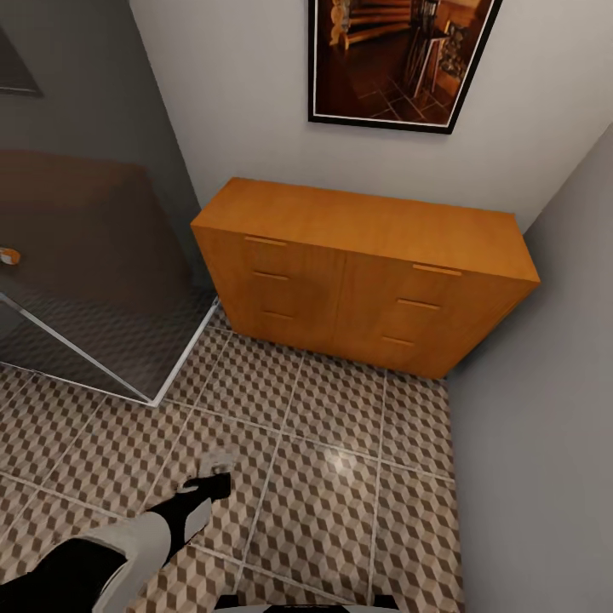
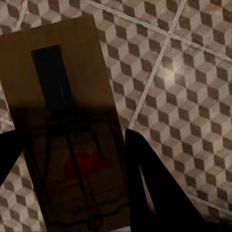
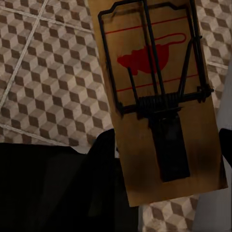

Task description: Take the four mousetraps from the cabinet in the bathroom and place them on the bathroom floor. Make sure all four end up on the same floor surface, and ensure that at least two of them are either under or directly next to the same bathroom sink.

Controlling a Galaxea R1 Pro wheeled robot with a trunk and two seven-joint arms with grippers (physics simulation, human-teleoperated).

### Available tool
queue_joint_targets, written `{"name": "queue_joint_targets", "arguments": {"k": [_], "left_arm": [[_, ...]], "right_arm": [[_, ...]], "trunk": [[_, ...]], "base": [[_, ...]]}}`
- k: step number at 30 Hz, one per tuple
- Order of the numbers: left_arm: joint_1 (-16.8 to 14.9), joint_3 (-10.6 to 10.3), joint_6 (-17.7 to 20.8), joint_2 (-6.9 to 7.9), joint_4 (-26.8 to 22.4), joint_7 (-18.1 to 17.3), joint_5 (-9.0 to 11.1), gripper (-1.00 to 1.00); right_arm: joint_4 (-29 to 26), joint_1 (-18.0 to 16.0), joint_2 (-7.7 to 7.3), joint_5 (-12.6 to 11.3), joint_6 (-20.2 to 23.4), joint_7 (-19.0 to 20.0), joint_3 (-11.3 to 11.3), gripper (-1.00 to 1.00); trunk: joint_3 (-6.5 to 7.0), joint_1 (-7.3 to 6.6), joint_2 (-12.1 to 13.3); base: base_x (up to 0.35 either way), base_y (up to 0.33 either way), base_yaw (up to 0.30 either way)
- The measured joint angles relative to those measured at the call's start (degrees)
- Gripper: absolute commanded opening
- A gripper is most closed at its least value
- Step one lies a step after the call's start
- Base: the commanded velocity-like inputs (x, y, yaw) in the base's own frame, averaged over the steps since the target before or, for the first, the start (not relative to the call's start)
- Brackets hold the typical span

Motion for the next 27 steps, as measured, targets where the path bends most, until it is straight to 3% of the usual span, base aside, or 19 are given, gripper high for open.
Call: {"name": "queue_joint_targets", "arguments": {"k": [1,2,5,11,18,23,27], "left_arm": [[0.62,-0.21,-1.61,0.05,0.06,-0.05,-0.02,-1.00],[2.48,-0.86,-7.53,0.20,0.67,-0.13,0.09,-1.00],[6.39,-2.27,-16.38,0.54,2.40,-0.65,-0.06,-1.00],[13.13,-2.86,-25.79,2.18,2.99,-1.53,-1.45,-1.00],[19.76,-2.85,-32.01,3.09,3.10,-1.70,-1.81,-1.00],[23.99,-2.94,-39.06,3.47,3.12,-1.85,-1.81,-1.00],[26.18,-2.93,-41.80,3.99,3.18,-1.86,-1.82,-1.00]], "right_arm": [[-0.88,0.00,-0.25,0.04,1.43,-0.04,0.03,-1.00],[-3.62,0.00,-1.17,-0.07,5.82,-0.12,-0.05,-1.00],[-8.62,0.01,-2.56,0.07,10.66,-0.24,-0.04,-1.00],[-15.78,0.02,-3.51,0.33,13.73,-1.08,-0.11,-1.00],[-18.74,0.02,-4.41,0.34,19.51,-0.90,-0.19,-1.00],[-18.93,0.02,-4.70,0.36,19.20,-0.80,-0.12,-1.00],[-18.37,0.02,-4.76,0.29,16.52,-0.76,-0.10,-1.00]], "trunk": [[0.00,0.00,0.00],[0.00,0.00,0.00],[0.00,0.00,0.00],[0.00,0.00,0.00],[0.00,0.00,0.00],[0.00,0.00,0.00],[0.00,0.00,0.00]], "base": [[0.000,0.000,0.000],[0.000,0.000,0.000],[0.000,0.000,0.000],[0.000,0.000,0.000],[0.000,0.000,0.000],[0.000,0.000,0.000],[0.000,0.000,0.000]]}}
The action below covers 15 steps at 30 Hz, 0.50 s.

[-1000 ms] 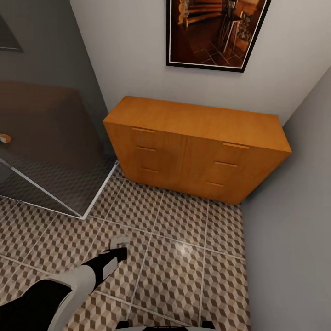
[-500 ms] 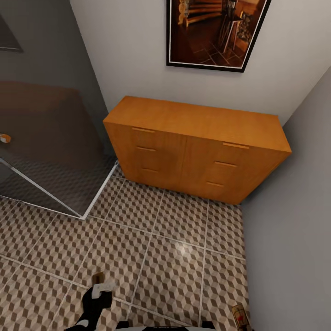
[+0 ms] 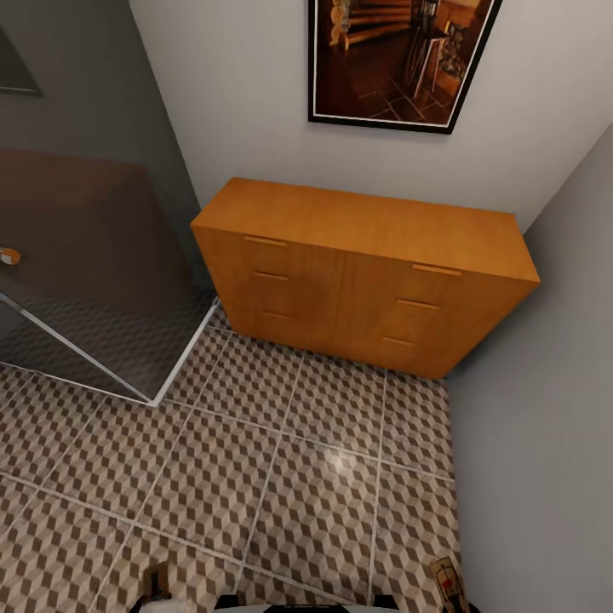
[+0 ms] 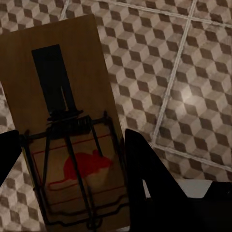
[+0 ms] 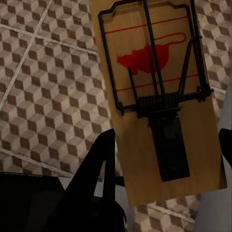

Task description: Take the four mousetraps from the cabinet in the bathroom and place them on the bathroom floor. Make sure all four end up on the same floor surface, and ensure that at least two of them are either under or directly next to the same bathroom sink.

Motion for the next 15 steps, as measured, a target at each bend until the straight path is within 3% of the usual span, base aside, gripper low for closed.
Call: {"name": "queue_joint_targets", "arguments": {"k": [5,15], "left_arm": [[1.53,0.03,-1.93,2.36,0.01,0.00,-0.03,-1.00],[4.38,-0.10,-4.50,2.90,-0.04,0.04,-0.18,-1.00]], "right_arm": [[0.38,0.00,-0.21,0.04,-3.05,0.32,0.05,-1.00],[0.40,0.00,-0.32,-0.01,-0.71,0.07,-0.05,-1.00]], "trunk": [[0.00,0.00,0.00],[0.00,0.00,0.00]], "base": [[0.000,0.000,0.000],[0.000,0.000,0.000]]}}
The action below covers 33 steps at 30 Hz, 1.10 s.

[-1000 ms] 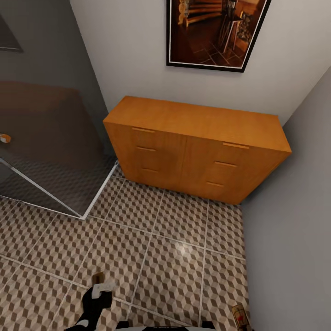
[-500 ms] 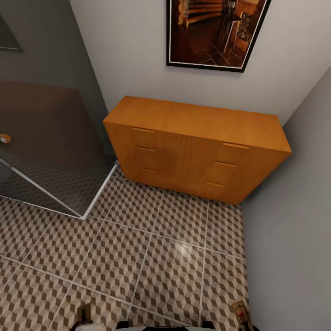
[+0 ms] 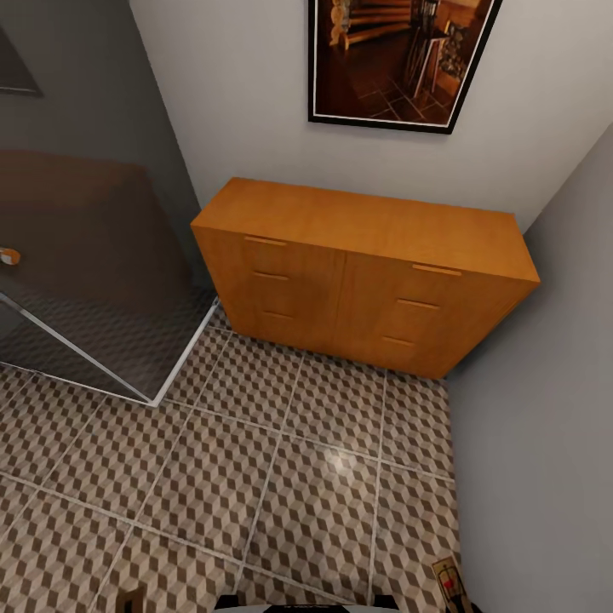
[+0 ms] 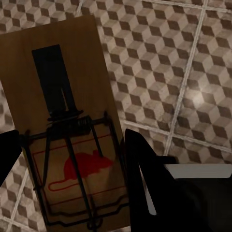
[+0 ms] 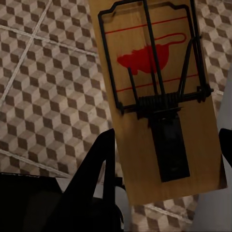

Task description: Take the four mousetraps from the cabinet in the bathroom and place them on the bathroom floor. Make sure all four end up on the same floor surface, and ensure that at least two of them are either under or directly next to the same bathroom sink.

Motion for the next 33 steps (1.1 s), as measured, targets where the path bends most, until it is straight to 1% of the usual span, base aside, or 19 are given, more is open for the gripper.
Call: {"name": "queue_joint_targets", "arguments": {"k": [6,14,26,29,31,33], "left_arm": [[0.13,-0.04,0.20,-0.04,-0.03,0.04,0.01,-1.00],[0.14,-0.07,0.29,-0.62,-0.04,0.04,0.00,-1.00],[0.14,-0.05,0.31,-1.00,-0.04,0.04,0.02,-1.00],[0.14,-0.05,1.15,-1.01,-0.05,0.04,0.03,-1.00],[0.14,-0.05,1.24,-1.01,-0.09,0.04,0.03,-1.00],[0.15,-0.05,1.28,-1.01,-0.07,0.04,0.04,-1.00]], "right_arm": [[0.14,0.00,0.15,0.05,0.27,-0.13,0.05,-1.00],[0.42,0.00,0.08,0.01,0.17,-0.14,0.09,-1.00],[0.43,0.00,0.16,-0.01,0.20,-0.24,0.12,-1.00],[0.35,0.00,0.17,-0.02,0.23,-0.36,0.06,-1.00],[0.35,0.00,0.21,-0.01,0.28,-0.51,0.01,-1.00],[0.35,-0.01,0.24,-0.02,0.35,-1.50,-0.02,-1.00]], "trunk": [[0.00,0.00,0.00],[0.00,0.00,0.00],[0.00,0.00,0.00],[0.00,0.00,0.00],[-0.02,0.00,0.00],[-0.08,0.00,0.00]], "base": [[0.000,0.000,0.000],[0.000,0.000,0.000],[0.000,0.000,0.000],[0.000,0.000,0.003],[0.000,0.000,0.107],[0.000,0.000,0.194]]}}
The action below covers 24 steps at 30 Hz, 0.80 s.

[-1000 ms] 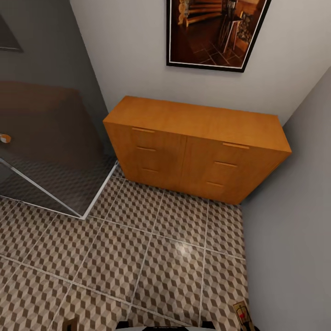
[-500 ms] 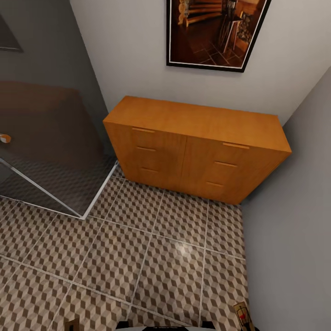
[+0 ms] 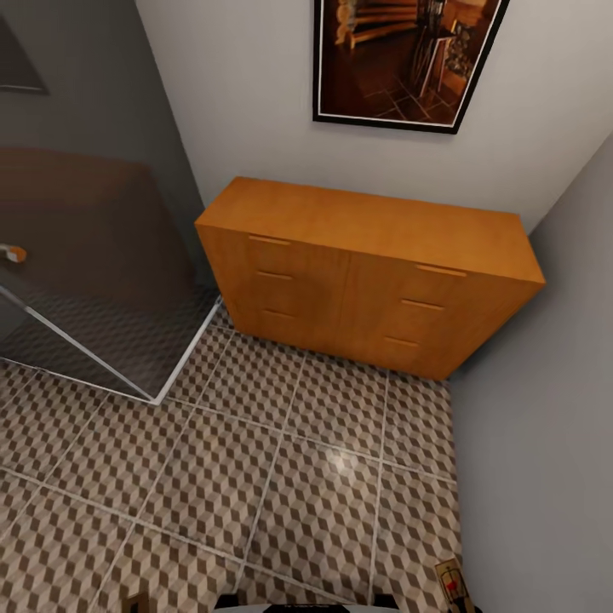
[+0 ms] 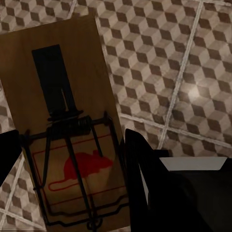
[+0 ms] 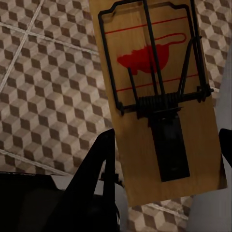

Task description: Take the four mousetraps from the cabinet in the bathroom and place them on the bathroom floor. Make sure all four end up on the same floor surface, and ensure that at least two of them are either under or directly next to the same bathroom sink.

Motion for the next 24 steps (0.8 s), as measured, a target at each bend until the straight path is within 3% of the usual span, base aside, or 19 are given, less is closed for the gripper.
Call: {"name": "queue_joint_targets", "arguments": {"k": [6,24], "left_arm": [[0.00,0.00,0.08,0.00,-0.03,0.00,0.00,-1.00],[0.00,0.00,0.09,0.00,-0.04,0.00,0.00,-1.00]], "right_arm": [[0.01,0.00,0.03,-0.01,-0.01,-2.45,-0.05,-1.00],[0.02,0.00,0.03,0.00,-0.03,-2.76,-0.05,-1.00]], "trunk": [[-0.25,0.00,0.00],[-1.15,0.00,0.00]], "base": [[0.000,0.000,0.236],[0.000,0.000,0.242]]}}
